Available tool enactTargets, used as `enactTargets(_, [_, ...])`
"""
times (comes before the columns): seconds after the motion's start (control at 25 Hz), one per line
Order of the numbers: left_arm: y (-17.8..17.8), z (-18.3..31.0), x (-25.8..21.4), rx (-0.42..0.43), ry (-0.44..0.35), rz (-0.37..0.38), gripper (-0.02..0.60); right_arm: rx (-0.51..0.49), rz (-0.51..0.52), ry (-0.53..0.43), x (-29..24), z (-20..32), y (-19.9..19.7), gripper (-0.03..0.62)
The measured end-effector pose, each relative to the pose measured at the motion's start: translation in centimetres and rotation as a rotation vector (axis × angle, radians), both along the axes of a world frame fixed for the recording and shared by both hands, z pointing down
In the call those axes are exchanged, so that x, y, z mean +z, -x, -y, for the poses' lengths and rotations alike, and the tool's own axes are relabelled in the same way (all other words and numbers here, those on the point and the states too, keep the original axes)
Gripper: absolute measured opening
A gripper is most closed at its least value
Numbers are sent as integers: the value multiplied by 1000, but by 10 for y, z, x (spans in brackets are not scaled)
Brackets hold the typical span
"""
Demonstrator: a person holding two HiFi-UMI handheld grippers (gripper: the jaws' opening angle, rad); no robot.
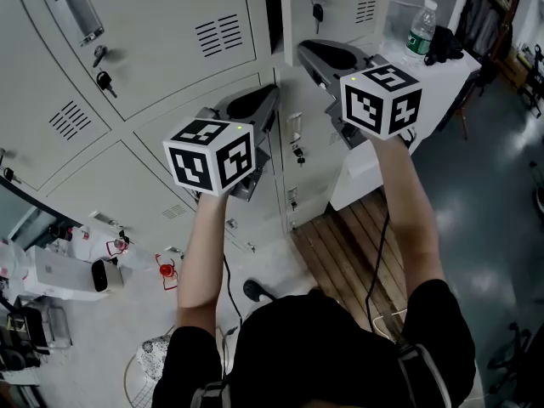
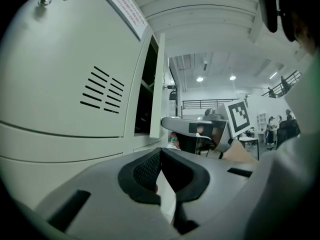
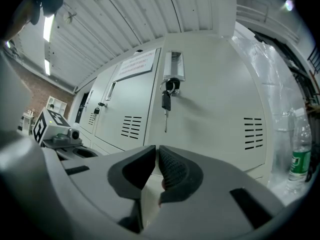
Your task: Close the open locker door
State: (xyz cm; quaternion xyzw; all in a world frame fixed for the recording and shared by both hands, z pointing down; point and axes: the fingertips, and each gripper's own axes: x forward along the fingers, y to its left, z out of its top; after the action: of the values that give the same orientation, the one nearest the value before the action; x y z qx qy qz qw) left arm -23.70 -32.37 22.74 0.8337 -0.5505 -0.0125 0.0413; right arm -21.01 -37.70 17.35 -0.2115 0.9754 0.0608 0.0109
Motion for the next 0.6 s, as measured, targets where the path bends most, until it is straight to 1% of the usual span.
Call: enactTargets(0.6, [21,6,0,3,-4,-13,17,21,-38,-3,9,13,24,28])
